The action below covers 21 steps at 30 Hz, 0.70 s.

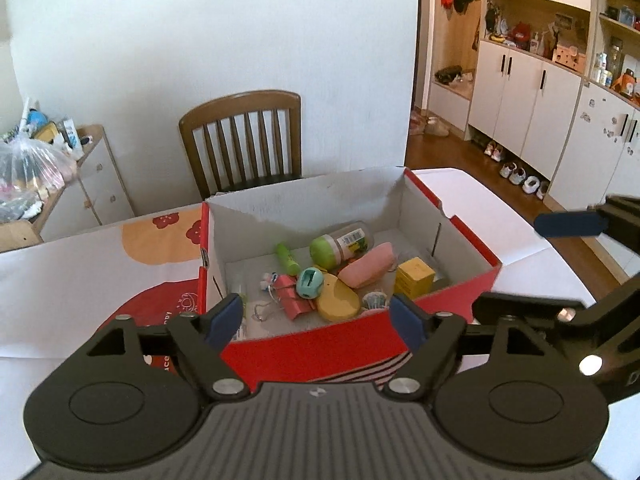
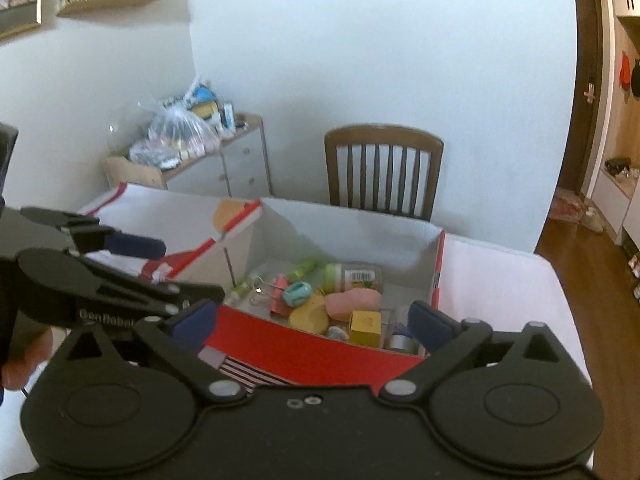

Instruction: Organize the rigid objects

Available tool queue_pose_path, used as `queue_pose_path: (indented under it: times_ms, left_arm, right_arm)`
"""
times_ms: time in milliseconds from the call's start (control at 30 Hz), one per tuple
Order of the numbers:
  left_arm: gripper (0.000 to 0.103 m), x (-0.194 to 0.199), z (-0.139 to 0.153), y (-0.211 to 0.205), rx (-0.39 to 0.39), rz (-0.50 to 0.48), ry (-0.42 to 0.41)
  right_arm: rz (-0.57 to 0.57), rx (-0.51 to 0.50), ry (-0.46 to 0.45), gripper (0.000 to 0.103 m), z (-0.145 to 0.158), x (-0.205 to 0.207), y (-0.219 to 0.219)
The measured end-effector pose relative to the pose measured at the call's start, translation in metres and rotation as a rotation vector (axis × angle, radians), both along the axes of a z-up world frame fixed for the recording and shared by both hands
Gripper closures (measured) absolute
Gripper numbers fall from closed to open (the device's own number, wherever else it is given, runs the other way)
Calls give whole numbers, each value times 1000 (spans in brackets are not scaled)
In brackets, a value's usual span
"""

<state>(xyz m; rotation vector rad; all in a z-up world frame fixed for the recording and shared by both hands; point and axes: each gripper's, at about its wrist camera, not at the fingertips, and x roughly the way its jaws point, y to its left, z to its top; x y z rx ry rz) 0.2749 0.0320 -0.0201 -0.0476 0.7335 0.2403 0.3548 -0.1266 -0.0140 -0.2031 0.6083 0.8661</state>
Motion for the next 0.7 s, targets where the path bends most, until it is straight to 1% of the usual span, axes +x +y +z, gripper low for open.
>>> queue_pose_path:
  times_ms: [100,133,200,300,533,700]
  left_arm:
    - [20,-11,3,-8,-4,0,-24]
    - [16,-14,4,-11,-5,5,-29]
    - [12,-20,5,-16,-5,11,-37]
    - [0,-27,7,-21,-20,19,-54]
    - [0,-47,11,-31,-37,58,-95]
    - [0,-56,14,-34,-45,86,-117]
  right_arm:
    - [0,37,-17,0,5,-8,-9]
    - [-3,46,-22,0,6,-10,-11]
    - [-10,66,-28,0,8,-14,-17]
    - [-13,81,-31,0,9,-19,-23]
    - [-32,124,-17,0,13,-22,-34]
    - [-41,140,-31,0,15,-27,-41]
